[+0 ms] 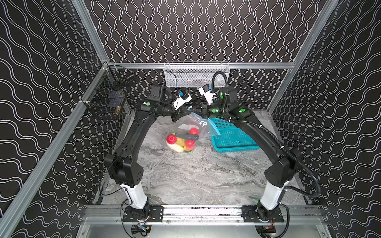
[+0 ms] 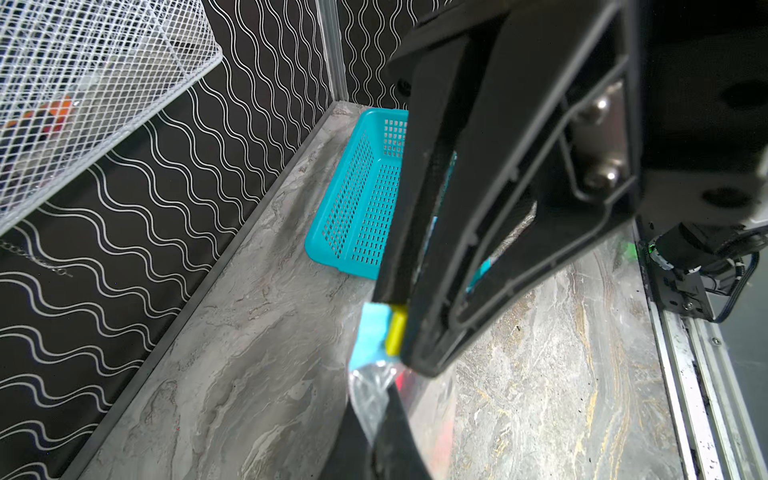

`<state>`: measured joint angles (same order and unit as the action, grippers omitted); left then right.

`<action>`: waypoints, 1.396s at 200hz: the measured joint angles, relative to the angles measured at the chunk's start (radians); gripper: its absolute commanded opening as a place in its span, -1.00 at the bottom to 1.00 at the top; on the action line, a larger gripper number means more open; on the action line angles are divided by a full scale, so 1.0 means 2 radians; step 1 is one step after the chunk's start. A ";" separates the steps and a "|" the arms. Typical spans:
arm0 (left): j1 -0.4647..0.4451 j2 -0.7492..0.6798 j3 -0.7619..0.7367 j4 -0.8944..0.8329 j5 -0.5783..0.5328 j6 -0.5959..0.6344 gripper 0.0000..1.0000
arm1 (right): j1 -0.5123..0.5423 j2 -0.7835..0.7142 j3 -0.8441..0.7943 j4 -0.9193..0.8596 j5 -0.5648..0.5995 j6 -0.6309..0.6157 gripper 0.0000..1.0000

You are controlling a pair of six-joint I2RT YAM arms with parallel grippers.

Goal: Place the food in the zip-top bag and seal the zipper

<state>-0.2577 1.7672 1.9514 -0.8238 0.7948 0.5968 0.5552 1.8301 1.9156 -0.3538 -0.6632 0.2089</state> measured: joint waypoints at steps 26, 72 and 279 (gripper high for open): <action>0.000 -0.001 -0.001 0.002 0.003 0.000 -0.97 | 0.000 -0.002 0.000 0.000 0.000 -0.001 -1.00; 0.000 -0.001 -0.001 -0.001 0.011 0.007 -0.57 | 0.000 -0.002 0.000 0.000 0.000 -0.002 -1.00; 0.003 0.001 0.007 0.016 0.024 -0.047 -1.00 | -0.003 -0.001 0.001 -0.006 0.003 -0.010 -1.00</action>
<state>-0.2508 1.7699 1.9648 -0.7910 0.8429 0.5018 0.5495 1.8286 1.9179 -0.3649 -0.6579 0.1894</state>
